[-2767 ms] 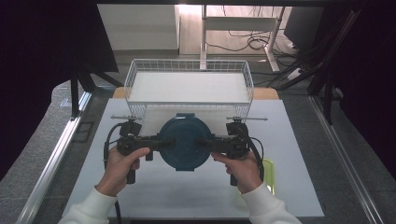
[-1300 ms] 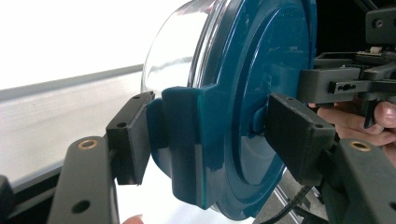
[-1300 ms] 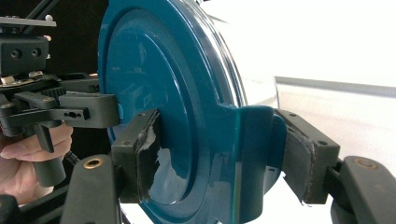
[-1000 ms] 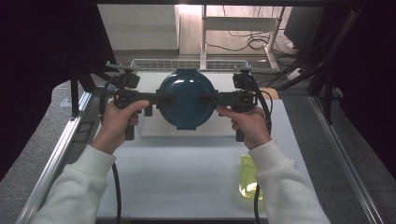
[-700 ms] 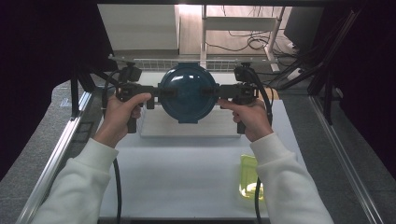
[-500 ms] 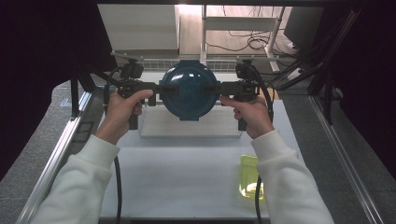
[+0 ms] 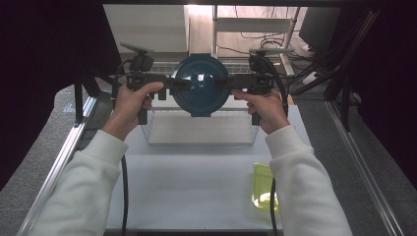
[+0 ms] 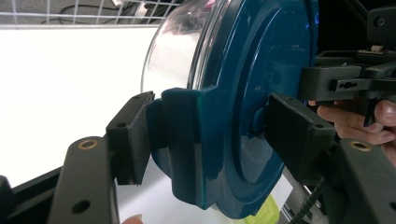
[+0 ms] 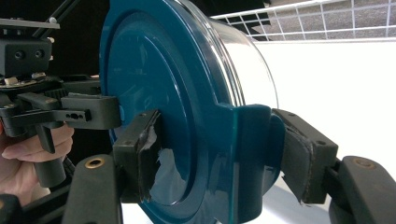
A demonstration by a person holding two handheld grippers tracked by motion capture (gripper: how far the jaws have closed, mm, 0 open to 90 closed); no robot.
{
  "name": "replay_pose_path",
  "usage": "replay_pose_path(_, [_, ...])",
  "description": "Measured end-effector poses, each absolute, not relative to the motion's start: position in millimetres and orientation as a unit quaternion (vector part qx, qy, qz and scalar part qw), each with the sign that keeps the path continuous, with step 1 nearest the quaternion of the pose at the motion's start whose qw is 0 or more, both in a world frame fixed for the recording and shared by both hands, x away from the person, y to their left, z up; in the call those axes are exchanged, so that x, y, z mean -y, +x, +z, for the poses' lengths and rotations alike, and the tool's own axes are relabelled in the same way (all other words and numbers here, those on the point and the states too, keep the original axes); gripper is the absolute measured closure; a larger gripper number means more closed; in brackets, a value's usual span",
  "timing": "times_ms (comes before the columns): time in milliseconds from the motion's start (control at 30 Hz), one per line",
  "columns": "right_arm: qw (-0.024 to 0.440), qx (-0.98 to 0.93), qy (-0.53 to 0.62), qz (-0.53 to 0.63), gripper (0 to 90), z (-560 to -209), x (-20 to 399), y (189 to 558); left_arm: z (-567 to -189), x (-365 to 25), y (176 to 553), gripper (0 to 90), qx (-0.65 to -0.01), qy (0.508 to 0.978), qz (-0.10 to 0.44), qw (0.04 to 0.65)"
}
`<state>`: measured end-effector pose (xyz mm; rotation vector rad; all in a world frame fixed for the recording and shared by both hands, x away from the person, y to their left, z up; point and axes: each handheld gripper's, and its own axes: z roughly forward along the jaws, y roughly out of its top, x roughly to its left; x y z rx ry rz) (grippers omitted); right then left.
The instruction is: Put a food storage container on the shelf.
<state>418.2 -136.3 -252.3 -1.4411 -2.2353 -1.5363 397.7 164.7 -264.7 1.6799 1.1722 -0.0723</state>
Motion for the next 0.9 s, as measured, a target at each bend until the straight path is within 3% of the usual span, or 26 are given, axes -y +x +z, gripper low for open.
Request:
replay_pose_path(300, [0.034,0.732,-0.468,-0.493,35.1,-248.4,129.5,437.0,-268.5,-169.6,413.9,34.3,-0.494,0.693,-0.037,0.524])
replay_pose_path(900, [0.058,0.732,-0.487,-0.473,35.1,-277.9,130.8,471.5,-303.9,-169.0,445.2,34.2,-0.514,0.688,-0.068,0.508])
